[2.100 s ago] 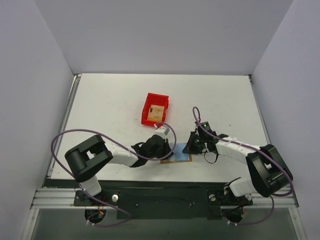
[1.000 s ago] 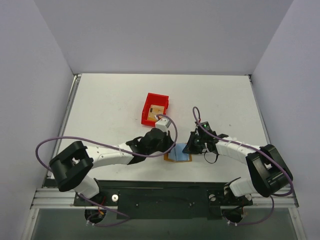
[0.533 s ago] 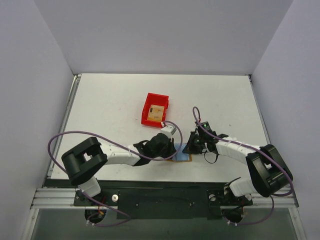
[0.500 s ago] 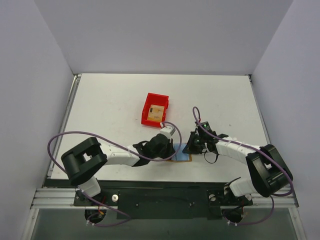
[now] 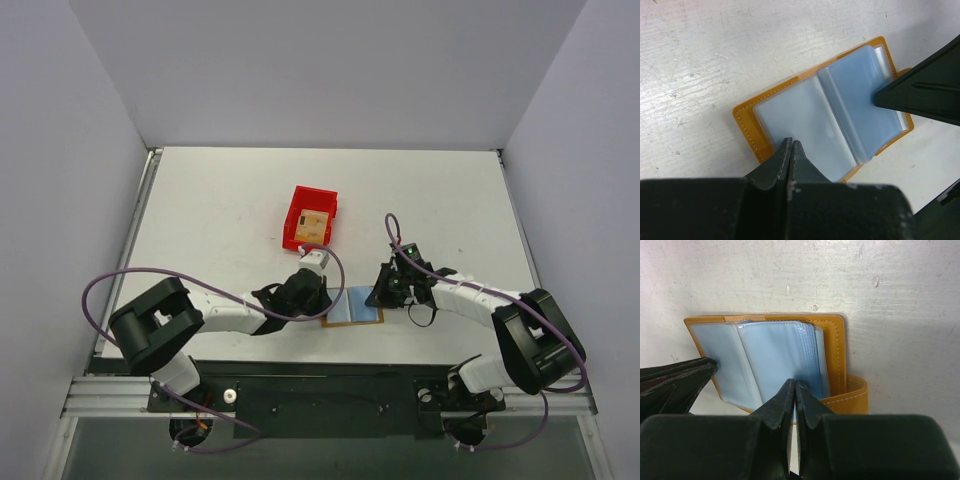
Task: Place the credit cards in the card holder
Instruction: Open the card holder at the center of the board.
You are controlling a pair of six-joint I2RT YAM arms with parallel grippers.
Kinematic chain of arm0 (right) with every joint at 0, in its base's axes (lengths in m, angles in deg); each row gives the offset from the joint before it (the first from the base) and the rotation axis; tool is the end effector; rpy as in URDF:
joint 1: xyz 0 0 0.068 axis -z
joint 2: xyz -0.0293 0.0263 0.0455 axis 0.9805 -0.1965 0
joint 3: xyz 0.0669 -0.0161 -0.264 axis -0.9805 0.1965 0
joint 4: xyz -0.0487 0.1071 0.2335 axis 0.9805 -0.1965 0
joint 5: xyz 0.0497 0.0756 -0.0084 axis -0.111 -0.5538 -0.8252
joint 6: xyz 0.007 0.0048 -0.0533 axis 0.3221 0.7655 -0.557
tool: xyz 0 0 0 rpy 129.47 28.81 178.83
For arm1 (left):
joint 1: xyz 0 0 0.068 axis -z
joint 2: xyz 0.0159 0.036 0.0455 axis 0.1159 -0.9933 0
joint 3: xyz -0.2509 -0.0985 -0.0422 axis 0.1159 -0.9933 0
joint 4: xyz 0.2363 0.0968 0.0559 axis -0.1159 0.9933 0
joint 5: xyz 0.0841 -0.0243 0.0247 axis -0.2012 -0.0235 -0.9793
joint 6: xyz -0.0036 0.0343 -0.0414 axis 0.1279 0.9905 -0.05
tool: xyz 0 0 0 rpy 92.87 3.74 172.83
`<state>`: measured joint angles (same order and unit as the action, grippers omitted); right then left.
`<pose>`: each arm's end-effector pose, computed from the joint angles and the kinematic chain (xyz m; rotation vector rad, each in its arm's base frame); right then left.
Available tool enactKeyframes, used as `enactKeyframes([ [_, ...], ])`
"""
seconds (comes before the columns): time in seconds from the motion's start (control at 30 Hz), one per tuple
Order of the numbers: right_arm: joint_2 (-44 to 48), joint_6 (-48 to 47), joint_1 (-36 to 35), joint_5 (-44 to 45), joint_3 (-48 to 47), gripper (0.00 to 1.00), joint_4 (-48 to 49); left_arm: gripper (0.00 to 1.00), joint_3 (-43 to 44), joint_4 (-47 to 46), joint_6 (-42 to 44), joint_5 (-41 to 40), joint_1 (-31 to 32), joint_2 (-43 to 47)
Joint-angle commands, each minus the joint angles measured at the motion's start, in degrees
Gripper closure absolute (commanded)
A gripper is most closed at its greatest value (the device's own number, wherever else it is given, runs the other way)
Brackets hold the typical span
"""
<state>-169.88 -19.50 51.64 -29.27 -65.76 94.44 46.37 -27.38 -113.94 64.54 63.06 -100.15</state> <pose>0.2231 0.1273 0.1495 0.1315 2.5005 0.9551 0.1721 -0.2465 0.1450 0.2404 2.2994 -0.6798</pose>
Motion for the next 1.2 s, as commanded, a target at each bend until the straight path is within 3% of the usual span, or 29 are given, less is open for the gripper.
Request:
enactKeyframes([
  [0.0, 0.64, -2.56, 0.39, 5.60, 0.18, 0.99, -7.62, 1.00, 0.60, -0.58, 0.09, -0.44, -0.15, -0.53],
  [0.3, 4.95, -3.96, 0.40, 7.09, -3.33, 0.98, -12.37, 1.00, 0.51, -0.85, 0.26, 0.00, -0.06, -0.89],
  [0.93, -0.06, -4.49, 0.31, 9.29, -1.40, 0.99, -11.14, 1.00, -0.54, -1.90, 0.35, 0.61, 0.99, -4.05],
  [1.17, 4.59, -4.67, 0.40, 9.29, -2.81, 0.99, -11.84, 1.00, 0.42, -0.24, 0.88, -0.79, 1.17, -1.42],
])
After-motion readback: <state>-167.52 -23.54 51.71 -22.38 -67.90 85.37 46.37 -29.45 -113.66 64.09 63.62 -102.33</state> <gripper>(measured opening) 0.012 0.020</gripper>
